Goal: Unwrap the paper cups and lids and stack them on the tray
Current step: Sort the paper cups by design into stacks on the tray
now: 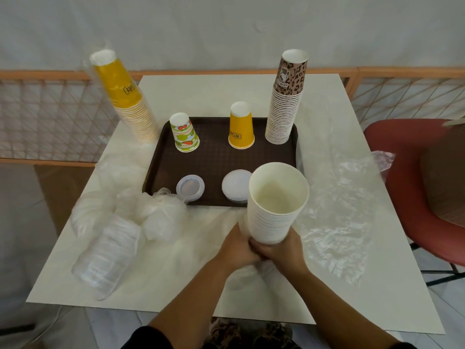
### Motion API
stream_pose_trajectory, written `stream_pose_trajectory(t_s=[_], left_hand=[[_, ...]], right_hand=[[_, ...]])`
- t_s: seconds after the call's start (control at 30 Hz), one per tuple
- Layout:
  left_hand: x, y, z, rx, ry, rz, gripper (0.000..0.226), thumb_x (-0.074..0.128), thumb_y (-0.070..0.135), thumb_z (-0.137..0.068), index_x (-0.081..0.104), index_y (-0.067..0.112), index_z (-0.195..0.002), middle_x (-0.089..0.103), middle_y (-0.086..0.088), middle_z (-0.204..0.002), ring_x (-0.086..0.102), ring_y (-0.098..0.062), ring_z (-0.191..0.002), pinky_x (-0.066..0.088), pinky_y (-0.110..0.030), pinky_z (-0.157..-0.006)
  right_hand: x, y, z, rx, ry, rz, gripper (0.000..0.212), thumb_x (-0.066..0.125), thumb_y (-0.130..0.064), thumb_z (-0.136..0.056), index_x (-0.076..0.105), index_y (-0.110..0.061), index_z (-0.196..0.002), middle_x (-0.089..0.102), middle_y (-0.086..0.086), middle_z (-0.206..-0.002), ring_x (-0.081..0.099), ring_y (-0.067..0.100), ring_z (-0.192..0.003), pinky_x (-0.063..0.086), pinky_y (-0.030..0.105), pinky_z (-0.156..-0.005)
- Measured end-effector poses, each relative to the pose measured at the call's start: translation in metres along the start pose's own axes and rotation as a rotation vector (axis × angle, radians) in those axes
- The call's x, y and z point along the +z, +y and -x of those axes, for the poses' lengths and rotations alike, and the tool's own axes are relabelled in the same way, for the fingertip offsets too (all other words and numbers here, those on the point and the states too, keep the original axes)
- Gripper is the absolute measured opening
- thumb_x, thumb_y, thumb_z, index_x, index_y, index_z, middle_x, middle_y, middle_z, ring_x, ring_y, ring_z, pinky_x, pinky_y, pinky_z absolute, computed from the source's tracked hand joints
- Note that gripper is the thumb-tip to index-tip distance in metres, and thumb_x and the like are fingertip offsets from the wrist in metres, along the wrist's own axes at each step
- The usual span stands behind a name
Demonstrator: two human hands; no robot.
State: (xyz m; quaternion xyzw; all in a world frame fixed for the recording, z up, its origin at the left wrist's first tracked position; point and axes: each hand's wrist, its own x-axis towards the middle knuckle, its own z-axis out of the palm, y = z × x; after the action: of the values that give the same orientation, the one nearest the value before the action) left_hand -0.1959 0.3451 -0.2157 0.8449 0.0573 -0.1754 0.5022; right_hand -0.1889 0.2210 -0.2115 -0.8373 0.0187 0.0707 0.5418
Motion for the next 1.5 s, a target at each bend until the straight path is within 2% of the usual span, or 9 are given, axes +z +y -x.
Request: stream_pose_trajectory(t_s=[0.1,0.17,0.33,0.6,0.7,0.87,1.03,1.2,1.5], left_hand=[[-0.012,0.002,0.005,0.046,-0.081,0.031,0.106,0.091,0.037,-0.051,0.036,0.027,-0.14,0.052,0.012,-0.131,0.05,-0.005,-0.121,0.045,-0.027,-0.101],[-0.016,0.012,0.011,0.06,0.056,0.166,0.123,0.091,0.036,-0.052,0.014,0.036,-0.148,0.037,0.017,-0.144,0.038,-0.003,-0.131,0.037,-0.027,-0.107],[-0.017,0.042,0.027,0.075,0.262,0.277,0.093,0.093,0.023,-0.049,0.049,0.026,-0.131,0.057,0.015,-0.125,0.054,-0.009,-0.12,0.047,-0.036,-0.101],[-0.04,0.072,0.034,0.144,0.398,0.323,0.076,0.092,0.021,-0.053,0.055,0.026,-0.119,0.061,0.021,-0.112,0.058,-0.008,-0.114,0.05,-0.03,-0.095],[-0.066,0.09,0.035,0.204,0.507,0.446,0.073,0.091,0.013,-0.053,0.057,0.018,-0.117,0.065,0.014,-0.11,0.061,-0.011,-0.11,0.052,-0.036,-0.093],[-0.09,0.081,0.04,0.197,0.593,0.401,0.089,0.093,0.026,-0.044,0.055,0.023,-0.124,0.065,0.014,-0.116,0.061,-0.007,-0.11,0.052,-0.039,-0.093],[-0.069,0.042,0.038,0.052,0.677,0.421,0.105,0.09,0.045,-0.032,0.05,0.024,-0.127,0.061,0.004,-0.123,0.058,-0.02,-0.115,0.053,-0.049,-0.09],[-0.056,0.017,0.032,0.019,0.711,0.367,0.106,0.091,0.04,-0.038,0.045,0.024,-0.132,0.059,0.004,-0.126,0.056,-0.019,-0.117,0.05,-0.048,-0.095],[-0.029,0.025,0.039,-0.03,0.84,0.433,0.106,0.091,0.011,-0.054,0.026,0.016,-0.138,0.042,-0.001,-0.135,0.044,-0.017,-0.122,0.047,-0.038,-0.1]], right_hand=[[-0.004,0.005,0.001,-0.031,-0.025,-0.02,0.073,0.078,-0.049,-0.048,0.065,-0.011,-0.11,0.065,-0.008,-0.103,0.062,-0.001,-0.09,0.043,0.001,-0.071],[-0.005,0.006,0.001,-0.069,-0.042,-0.01,0.065,0.082,-0.04,-0.059,0.064,-0.007,-0.112,0.062,-0.009,-0.107,0.06,-0.001,-0.095,0.041,-0.001,-0.076],[-0.004,-0.007,0.005,-0.059,-0.083,0.024,0.067,0.079,-0.028,-0.072,0.048,-0.014,-0.13,0.055,-0.005,-0.121,0.053,0.009,-0.108,0.043,0.017,-0.09],[-0.019,-0.033,0.001,0.0,-0.247,0.257,0.049,0.074,-0.022,-0.079,0.052,-0.017,-0.123,0.059,-0.005,-0.108,0.06,0.018,-0.108,0.044,0.016,-0.081],[-0.027,-0.024,0.0,-0.037,-0.147,0.262,0.042,0.068,-0.017,-0.083,0.055,-0.016,-0.123,0.063,-0.003,-0.106,0.062,0.018,-0.103,0.041,0.018,-0.08],[-0.039,-0.023,-0.001,-0.067,-0.046,0.207,0.03,0.066,-0.015,-0.084,0.059,-0.015,-0.113,0.064,-0.002,-0.106,0.062,0.021,-0.1,0.047,0.029,-0.084],[-0.045,-0.034,-0.004,-0.072,-0.034,0.092,0.016,0.065,-0.022,-0.087,0.055,-0.024,-0.099,0.061,-0.006,-0.09,0.06,0.017,-0.088,0.042,0.024,-0.076],[-0.052,-0.046,0.0,-0.105,-0.035,-0.005,0.021,0.066,-0.025,-0.087,0.06,-0.017,-0.105,0.062,-0.006,-0.092,0.059,0.016,-0.091,0.047,0.031,-0.087],[-0.062,-0.049,0.0,-0.145,-0.011,-0.174,0.015,0.07,-0.019,-0.083,0.059,-0.027,-0.09,0.063,-0.014,-0.085,0.06,0.008,-0.084,0.048,0.028,-0.078]])
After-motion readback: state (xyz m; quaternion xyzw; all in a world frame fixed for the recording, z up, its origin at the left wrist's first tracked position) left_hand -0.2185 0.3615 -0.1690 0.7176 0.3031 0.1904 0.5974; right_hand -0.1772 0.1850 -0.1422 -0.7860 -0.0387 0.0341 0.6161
